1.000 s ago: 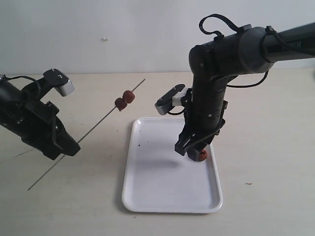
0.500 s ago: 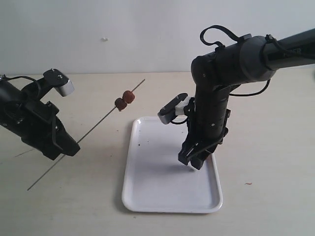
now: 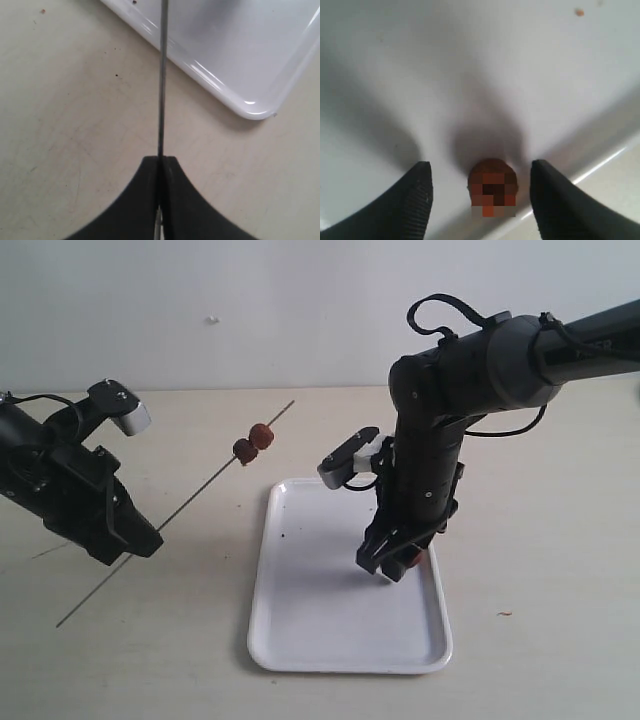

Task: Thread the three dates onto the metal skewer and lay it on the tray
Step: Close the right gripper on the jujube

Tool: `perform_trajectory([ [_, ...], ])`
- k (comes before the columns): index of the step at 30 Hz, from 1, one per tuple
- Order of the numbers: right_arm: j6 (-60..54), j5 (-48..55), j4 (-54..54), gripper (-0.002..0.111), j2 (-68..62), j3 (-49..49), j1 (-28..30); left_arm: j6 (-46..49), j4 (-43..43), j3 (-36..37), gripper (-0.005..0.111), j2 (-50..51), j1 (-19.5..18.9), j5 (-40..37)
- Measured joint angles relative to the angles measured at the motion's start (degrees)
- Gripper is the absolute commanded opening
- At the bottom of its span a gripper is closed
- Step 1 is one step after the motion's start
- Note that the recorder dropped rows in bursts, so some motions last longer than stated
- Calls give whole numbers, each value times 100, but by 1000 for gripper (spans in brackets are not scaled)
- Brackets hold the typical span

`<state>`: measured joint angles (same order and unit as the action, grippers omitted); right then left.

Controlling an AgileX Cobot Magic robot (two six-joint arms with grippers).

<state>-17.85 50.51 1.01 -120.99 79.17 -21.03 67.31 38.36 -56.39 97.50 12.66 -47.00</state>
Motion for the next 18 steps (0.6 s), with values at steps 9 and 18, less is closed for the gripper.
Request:
perform_trajectory([
  [9, 0, 133, 0, 45, 0, 0, 0, 0, 0, 0, 0, 0, 0, 0],
  [18, 0, 164, -23, 35, 0, 0, 0, 0, 0, 0, 0, 0, 0, 0],
])
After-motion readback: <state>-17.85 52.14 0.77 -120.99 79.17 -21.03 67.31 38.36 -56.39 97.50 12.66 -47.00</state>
